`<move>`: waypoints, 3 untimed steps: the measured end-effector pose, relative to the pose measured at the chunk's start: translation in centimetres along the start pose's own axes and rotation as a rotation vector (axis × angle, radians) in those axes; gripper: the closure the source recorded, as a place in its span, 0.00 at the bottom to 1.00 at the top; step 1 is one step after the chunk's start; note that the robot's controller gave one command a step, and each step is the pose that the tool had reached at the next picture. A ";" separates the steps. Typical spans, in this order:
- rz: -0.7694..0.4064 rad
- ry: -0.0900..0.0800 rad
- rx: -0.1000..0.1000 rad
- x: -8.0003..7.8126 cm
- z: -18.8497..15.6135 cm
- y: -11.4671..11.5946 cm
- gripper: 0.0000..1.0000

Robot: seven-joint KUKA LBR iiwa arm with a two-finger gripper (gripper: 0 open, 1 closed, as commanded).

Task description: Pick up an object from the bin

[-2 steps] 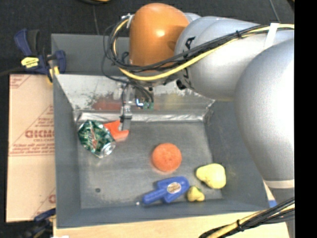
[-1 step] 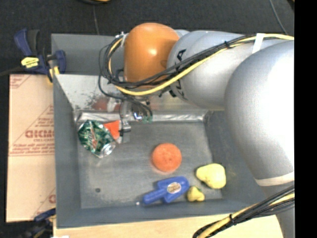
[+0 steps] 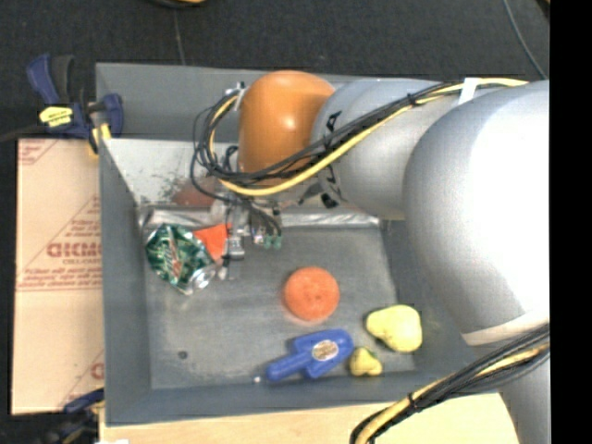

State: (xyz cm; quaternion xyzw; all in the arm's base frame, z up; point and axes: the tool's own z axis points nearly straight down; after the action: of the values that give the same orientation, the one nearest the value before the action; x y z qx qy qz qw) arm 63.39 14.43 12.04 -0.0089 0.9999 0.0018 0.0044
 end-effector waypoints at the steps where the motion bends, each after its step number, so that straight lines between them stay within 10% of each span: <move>1: 0.018 -0.005 0.007 0.1 4.5 4.4 1.00; 3: 0.022 -0.004 0.006 0.1 4.5 4.4 1.00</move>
Offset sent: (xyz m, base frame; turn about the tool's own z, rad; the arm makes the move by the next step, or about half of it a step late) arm 0.0000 0.0000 0.0000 0.0000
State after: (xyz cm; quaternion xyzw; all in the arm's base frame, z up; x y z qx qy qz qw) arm 63.27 18.80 7.60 0.0021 1.0000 -0.0012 0.0064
